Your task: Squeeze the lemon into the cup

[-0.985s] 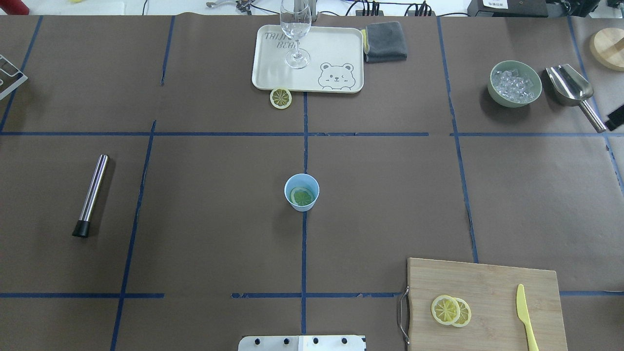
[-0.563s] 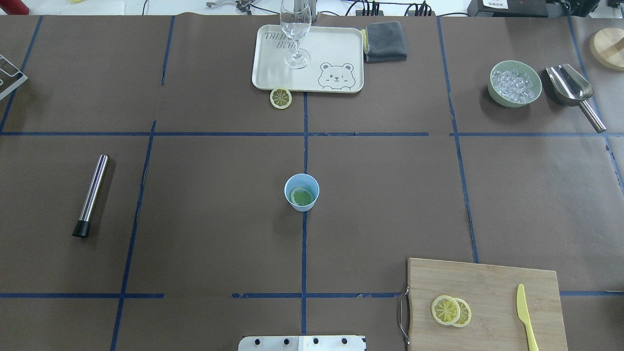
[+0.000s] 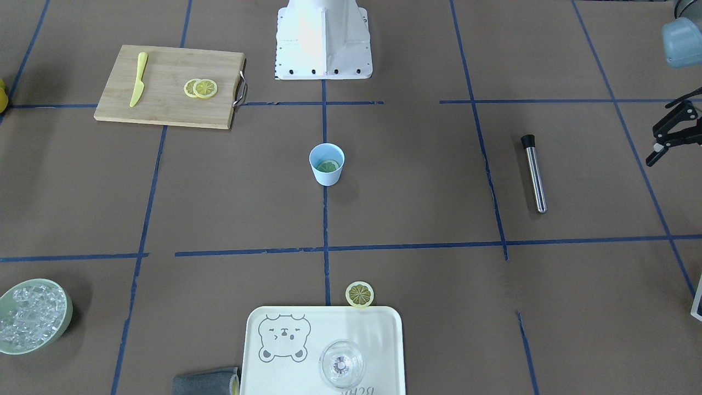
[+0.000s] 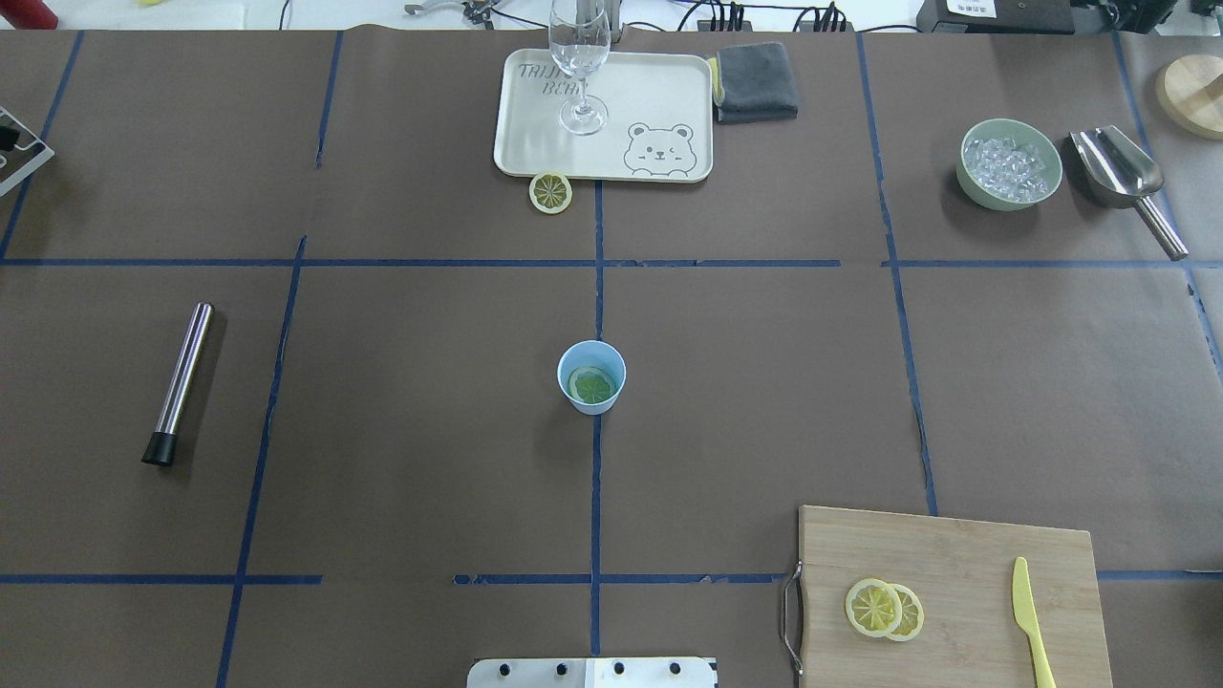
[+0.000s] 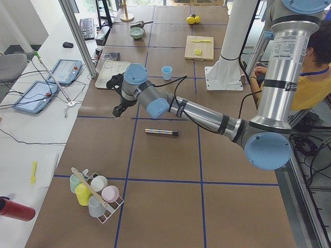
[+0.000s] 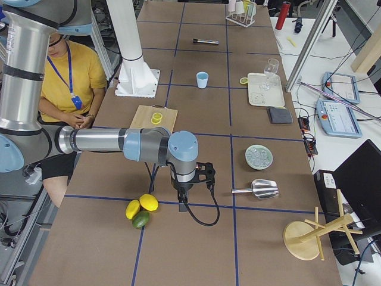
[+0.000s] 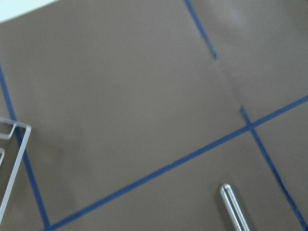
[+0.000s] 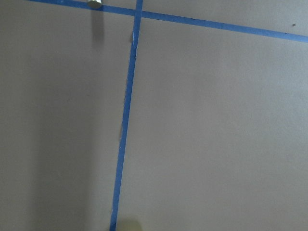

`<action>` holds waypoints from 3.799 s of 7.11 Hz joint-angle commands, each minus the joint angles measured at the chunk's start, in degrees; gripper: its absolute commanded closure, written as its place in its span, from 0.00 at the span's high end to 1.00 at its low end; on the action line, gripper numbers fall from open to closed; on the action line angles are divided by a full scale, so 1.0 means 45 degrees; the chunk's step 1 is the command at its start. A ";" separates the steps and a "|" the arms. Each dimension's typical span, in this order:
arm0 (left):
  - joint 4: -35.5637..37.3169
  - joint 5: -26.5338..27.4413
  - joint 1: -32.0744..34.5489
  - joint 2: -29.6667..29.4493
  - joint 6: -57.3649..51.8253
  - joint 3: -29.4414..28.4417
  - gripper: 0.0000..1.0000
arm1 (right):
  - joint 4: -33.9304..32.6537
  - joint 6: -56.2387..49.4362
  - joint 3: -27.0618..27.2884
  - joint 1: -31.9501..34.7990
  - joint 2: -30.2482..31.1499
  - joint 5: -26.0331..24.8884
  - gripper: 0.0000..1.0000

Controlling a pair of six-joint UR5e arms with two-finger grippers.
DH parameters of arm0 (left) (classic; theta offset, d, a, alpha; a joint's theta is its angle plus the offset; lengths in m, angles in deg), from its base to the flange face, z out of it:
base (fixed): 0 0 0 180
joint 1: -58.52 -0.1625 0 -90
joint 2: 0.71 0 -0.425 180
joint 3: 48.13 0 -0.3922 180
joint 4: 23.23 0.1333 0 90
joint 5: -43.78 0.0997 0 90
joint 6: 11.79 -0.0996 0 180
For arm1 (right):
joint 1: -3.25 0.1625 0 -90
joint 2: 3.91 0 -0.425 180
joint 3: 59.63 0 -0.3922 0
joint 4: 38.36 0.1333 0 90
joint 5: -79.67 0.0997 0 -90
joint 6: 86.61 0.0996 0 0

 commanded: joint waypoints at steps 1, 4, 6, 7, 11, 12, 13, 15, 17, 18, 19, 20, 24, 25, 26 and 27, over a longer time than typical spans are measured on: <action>-0.2668 0.0038 -0.0310 0.0618 0.1182 -0.0328 1.00 | 0.0000 -0.0019 -0.0057 0.0010 0.0009 0.0009 1.00; -0.4064 -0.0925 -0.1575 0.2512 0.5098 -0.0253 1.00 | 0.0000 0.0001 -0.0116 0.0010 0.0009 0.0009 1.00; -0.4006 0.2196 -0.3465 0.2851 0.7168 -0.0483 0.94 | 0.0000 -0.0018 -0.0136 0.0010 0.0028 -0.0010 1.00; -0.3987 0.3502 -0.4326 0.2831 0.8168 -0.0524 0.82 | 0.0000 -0.0057 -0.0116 0.0010 0.0106 -0.0010 1.00; -0.3850 0.5289 -0.5896 0.1780 0.9135 -0.1926 0.64 | 0.0000 -0.0252 -0.0155 0.0108 0.0262 -0.0010 1.00; -0.3850 0.5621 -0.6148 0.1467 0.9136 -0.2240 0.64 | 0.0000 -0.0369 -0.0155 0.0166 0.0321 -0.0010 1.00; -0.3850 0.5682 -0.6325 0.1386 0.9136 -0.2379 0.64 | 0.0000 -0.0409 -0.0155 0.0205 0.0360 -0.0010 1.00; -0.3850 0.6226 -0.6715 0.1405 0.9174 -0.2380 0.64 | 0.0000 -0.0409 -0.0174 0.0245 0.0400 -0.0030 1.00; -0.3869 0.6249 -0.6834 0.1386 0.9330 -0.2477 0.62 | 0.0000 -0.0409 -0.0194 0.0283 0.0400 -0.0011 1.00; -0.3869 0.6307 -0.6912 0.1405 0.9350 -0.2497 0.60 | 0.0000 -0.0409 -0.0252 0.0303 0.0400 -0.0030 1.00; -0.3869 0.6501 -0.6932 0.1386 0.9370 -0.2536 0.60 | 0.0000 -0.0409 -0.0253 0.0303 0.0380 -0.0030 1.00; -0.3869 0.6522 -0.6990 0.1405 0.9370 -0.2575 0.60 | 0.0000 -0.0409 -0.0253 0.0303 0.0380 -0.0049 1.00; -0.3869 0.6697 -0.7049 0.1386 0.9409 -0.2556 0.48 | 0.0000 -0.0409 -0.0292 0.0303 0.0380 -0.0049 1.00; -0.3869 0.6737 -0.7069 0.1386 0.9409 -0.2556 0.48 | 0.0000 -0.0409 -0.0292 0.0323 0.0380 -0.0049 1.00; -0.3869 0.6737 -0.7088 0.1386 0.9409 -0.2556 0.48 | 0.0000 -0.0409 -0.0331 0.0323 0.0380 -0.0049 1.00; -0.3869 0.6737 -0.7166 0.1405 0.9409 -0.2556 0.48 | 0.0000 -0.0409 -0.0350 0.0323 0.0361 -0.0069 1.00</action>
